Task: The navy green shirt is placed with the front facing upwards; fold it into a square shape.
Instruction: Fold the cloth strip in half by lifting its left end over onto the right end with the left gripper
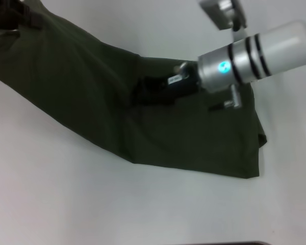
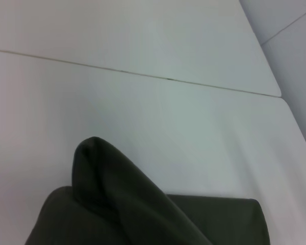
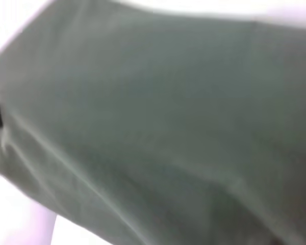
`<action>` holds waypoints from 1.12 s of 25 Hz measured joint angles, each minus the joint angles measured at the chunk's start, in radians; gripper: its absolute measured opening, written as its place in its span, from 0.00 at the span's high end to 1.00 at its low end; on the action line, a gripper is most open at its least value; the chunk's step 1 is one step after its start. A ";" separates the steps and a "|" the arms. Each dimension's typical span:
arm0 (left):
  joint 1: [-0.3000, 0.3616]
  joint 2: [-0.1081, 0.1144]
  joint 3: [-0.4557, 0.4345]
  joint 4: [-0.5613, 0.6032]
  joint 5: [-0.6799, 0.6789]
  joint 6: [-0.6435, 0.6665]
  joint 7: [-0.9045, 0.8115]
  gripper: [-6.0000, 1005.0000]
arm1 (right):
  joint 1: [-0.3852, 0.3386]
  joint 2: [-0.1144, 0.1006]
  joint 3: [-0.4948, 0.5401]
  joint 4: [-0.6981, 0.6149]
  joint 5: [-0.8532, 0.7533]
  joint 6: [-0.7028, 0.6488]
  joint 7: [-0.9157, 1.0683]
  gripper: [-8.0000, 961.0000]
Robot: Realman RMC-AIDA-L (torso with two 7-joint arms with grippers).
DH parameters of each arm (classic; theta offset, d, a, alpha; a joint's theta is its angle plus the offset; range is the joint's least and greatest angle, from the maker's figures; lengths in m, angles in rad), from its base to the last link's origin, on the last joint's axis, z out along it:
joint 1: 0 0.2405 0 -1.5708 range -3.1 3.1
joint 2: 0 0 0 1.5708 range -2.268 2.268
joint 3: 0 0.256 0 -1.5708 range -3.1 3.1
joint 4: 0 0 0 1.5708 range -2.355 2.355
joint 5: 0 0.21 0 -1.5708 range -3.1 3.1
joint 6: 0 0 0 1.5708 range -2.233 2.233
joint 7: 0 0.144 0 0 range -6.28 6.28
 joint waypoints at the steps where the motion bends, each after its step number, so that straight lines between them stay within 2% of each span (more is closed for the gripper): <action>1: 0.001 0.001 -0.001 0.000 0.001 0.000 0.000 0.92 | -0.014 -0.002 -0.003 -0.024 0.000 -0.002 0.009 0.99; 4: 0.001 0.002 -0.003 -0.001 0.003 -0.001 -0.001 0.92 | -0.055 -0.009 -0.020 -0.083 -0.006 0.001 0.041 0.99; 8: 0.002 0.002 -0.003 -0.001 0.001 -0.002 -0.001 0.92 | -0.065 -0.010 -0.043 -0.095 -0.008 -0.001 0.054 0.99; 11: -0.002 0.003 -0.001 -0.001 -0.002 -0.002 -0.003 0.92 | -0.033 -0.001 -0.082 -0.071 -0.004 0.031 0.056 0.99; 20: 0.005 -0.005 -0.007 0.036 -0.015 0.030 -0.002 0.92 | 0.017 0.008 -0.079 0.016 -0.001 0.207 0.056 0.99; 28: 0.016 -0.009 -0.007 0.044 -0.033 0.034 0.002 0.92 | 0.052 0.013 -0.082 0.059 0.064 0.234 0.043 0.99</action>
